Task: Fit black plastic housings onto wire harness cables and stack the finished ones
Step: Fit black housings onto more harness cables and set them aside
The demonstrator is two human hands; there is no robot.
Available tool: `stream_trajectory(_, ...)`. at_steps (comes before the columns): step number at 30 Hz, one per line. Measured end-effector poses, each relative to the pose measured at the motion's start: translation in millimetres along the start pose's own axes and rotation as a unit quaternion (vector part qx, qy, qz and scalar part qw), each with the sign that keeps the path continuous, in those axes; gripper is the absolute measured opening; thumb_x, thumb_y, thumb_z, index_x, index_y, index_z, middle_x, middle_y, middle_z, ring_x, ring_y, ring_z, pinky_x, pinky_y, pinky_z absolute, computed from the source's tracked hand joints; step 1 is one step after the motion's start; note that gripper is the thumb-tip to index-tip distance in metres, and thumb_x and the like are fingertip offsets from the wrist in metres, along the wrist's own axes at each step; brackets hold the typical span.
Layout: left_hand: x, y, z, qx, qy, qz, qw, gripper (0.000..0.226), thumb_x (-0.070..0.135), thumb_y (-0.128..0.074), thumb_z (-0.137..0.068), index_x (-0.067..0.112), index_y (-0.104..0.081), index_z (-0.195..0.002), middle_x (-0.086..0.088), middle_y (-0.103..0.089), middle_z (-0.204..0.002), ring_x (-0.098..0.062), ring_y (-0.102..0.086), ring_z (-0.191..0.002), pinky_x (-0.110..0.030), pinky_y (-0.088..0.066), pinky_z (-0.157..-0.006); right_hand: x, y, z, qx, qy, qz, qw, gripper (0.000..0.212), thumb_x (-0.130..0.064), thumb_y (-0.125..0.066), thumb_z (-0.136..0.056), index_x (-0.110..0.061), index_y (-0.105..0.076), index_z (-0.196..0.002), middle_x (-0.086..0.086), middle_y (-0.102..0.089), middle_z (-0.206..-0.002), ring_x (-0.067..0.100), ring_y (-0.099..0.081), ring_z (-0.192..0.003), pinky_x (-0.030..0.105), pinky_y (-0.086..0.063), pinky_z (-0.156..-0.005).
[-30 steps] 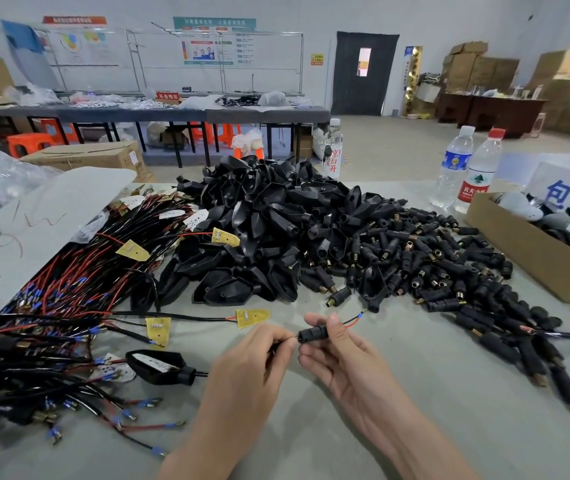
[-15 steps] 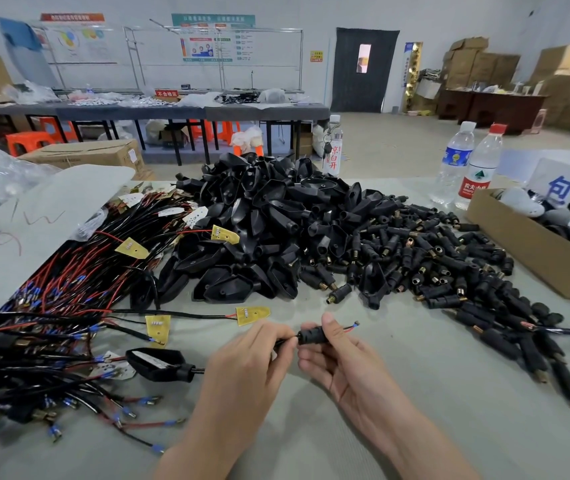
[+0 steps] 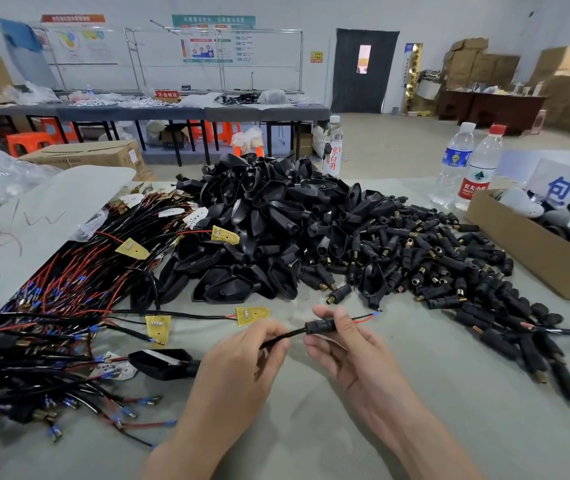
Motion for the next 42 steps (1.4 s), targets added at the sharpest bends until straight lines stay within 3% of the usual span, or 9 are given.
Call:
stream_trajectory(4,5,-2,1,0.005,-0.016,-0.016,1.000,0.012,0.038,-0.058,-0.096,0.027,-0.063,-0.094,0.018,-0.066,-0.078,-0.002,-0.061,-0.068,-0.024,-0.047,-0.063,8,-6,3,-0.027,-0.021,0.019,0.999,0.032,-0.032,-0.061,-0.089,-0.007,-0.078,-0.101,0.020,-0.073,-0.100,0.023,-0.073,-0.080,0.027,-0.059,-0.067)
stream_trajectory(8,3,1,0,0.007,-0.017,-0.028,0.999,0.023,0.046,-0.051,-0.091,0.028,-0.064,-0.097,0.023,-0.065,-0.079,0.002,-0.058,-0.082,-0.021,-0.046,-0.071,5,-6,2,-0.033,-0.014,0.036,0.999,0.031,-0.035,-0.064,-0.086,-0.012,-0.078,-0.103,0.016,-0.074,-0.104,0.021,-0.072,-0.079,0.027,-0.058,-0.067)
stream_trajectory(11,3,5,-1,0.014,-0.033,-0.055,0.998,0.016,0.042,-0.052,-0.091,0.030,-0.061,-0.092,0.023,-0.062,-0.076,0.003,-0.051,-0.086,-0.021,-0.042,-0.074,0,-2,0,-0.026,0.000,0.031,0.999,0.034,-0.038,-0.065,-0.082,-0.014,-0.079,-0.102,0.014,-0.074,-0.104,0.020,-0.070,-0.079,0.027,-0.058,-0.068)
stream_trajectory(19,6,0,0,0.004,-0.031,-0.063,0.998,0.018,0.039,-0.051,-0.093,0.027,-0.065,-0.094,0.021,-0.067,-0.082,0.001,-0.050,-0.087,-0.020,-0.040,-0.075,7,-8,2,-0.054,-0.015,0.076,0.996,0.043,-0.047,-0.050,-0.093,-0.018,-0.077,-0.108,0.013,-0.074,-0.111,0.021,-0.070,-0.082,0.030,-0.058,-0.068)
stream_trajectory(23,6,0,-1,-0.009,-0.010,-0.037,0.999,0.021,0.036,-0.056,-0.092,0.026,-0.066,-0.107,0.021,-0.066,-0.084,0.004,-0.051,-0.090,-0.021,-0.041,-0.079,2,-1,-1,-0.036,0.002,0.121,0.992,0.045,-0.051,-0.048,-0.089,-0.024,-0.078,-0.106,0.010,-0.075,-0.110,0.019,-0.071,-0.082,0.028,-0.057,-0.068)
stream_trajectory(28,13,-12,4,-0.092,-0.032,-0.022,0.995,0.036,0.035,-0.054,-0.090,0.038,-0.056,-0.126,0.024,-0.057,-0.086,0.007,-0.050,-0.091,-0.022,-0.041,-0.086,1,-4,0,-0.026,0.036,0.194,0.980,0.044,-0.058,-0.048,-0.087,-0.032,-0.076,-0.109,0.005,-0.075,-0.111,0.018,-0.072,-0.088,0.025,-0.055,-0.069)
stream_trajectory(34,19,-11,5,-0.097,-0.042,-0.002,0.994,0.043,0.045,-0.052,-0.089,0.044,-0.054,-0.132,0.023,-0.057,-0.088,0.008,-0.049,-0.092,-0.020,-0.039,-0.088,-2,-2,0,-0.024,0.057,0.231,0.971,0.045,-0.061,-0.044,-0.093,-0.035,-0.073,-0.115,-0.001,-0.074,-0.113,0.017,-0.073,-0.092,0.024,-0.055,-0.072)
stream_trajectory(38,21,-12,4,-0.070,-0.063,-0.033,0.995,0.034,0.046,-0.049,-0.092,0.027,-0.068,-0.113,0.022,-0.066,-0.092,0.007,-0.046,-0.090,-0.022,-0.039,-0.081,1,-4,0,-0.029,0.050,0.234,0.970,0.044,-0.059,-0.044,-0.092,-0.036,-0.074,-0.114,0.000,-0.074,-0.113,0.015,-0.072,-0.092,0.022,-0.055,-0.071)
stream_trajectory(42,17,-10,2,-0.049,-0.063,-0.048,0.996,0.032,0.042,-0.048,-0.093,0.023,-0.070,-0.103,0.017,-0.067,-0.089,-0.001,-0.049,-0.089,-0.023,-0.039,-0.079,-3,-1,-1,-0.021,0.064,0.225,0.972,0.043,-0.057,-0.044,-0.091,-0.034,-0.076,-0.110,0.001,-0.075,-0.110,0.014,-0.071,-0.083,0.022,-0.055,-0.069)
Point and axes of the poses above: each hand's wrist, its own z-axis away from the middle knuckle, its own y-axis out of the back of the hand, x = y × z, the point moved 9 cm from there along -z, towards the middle knuckle
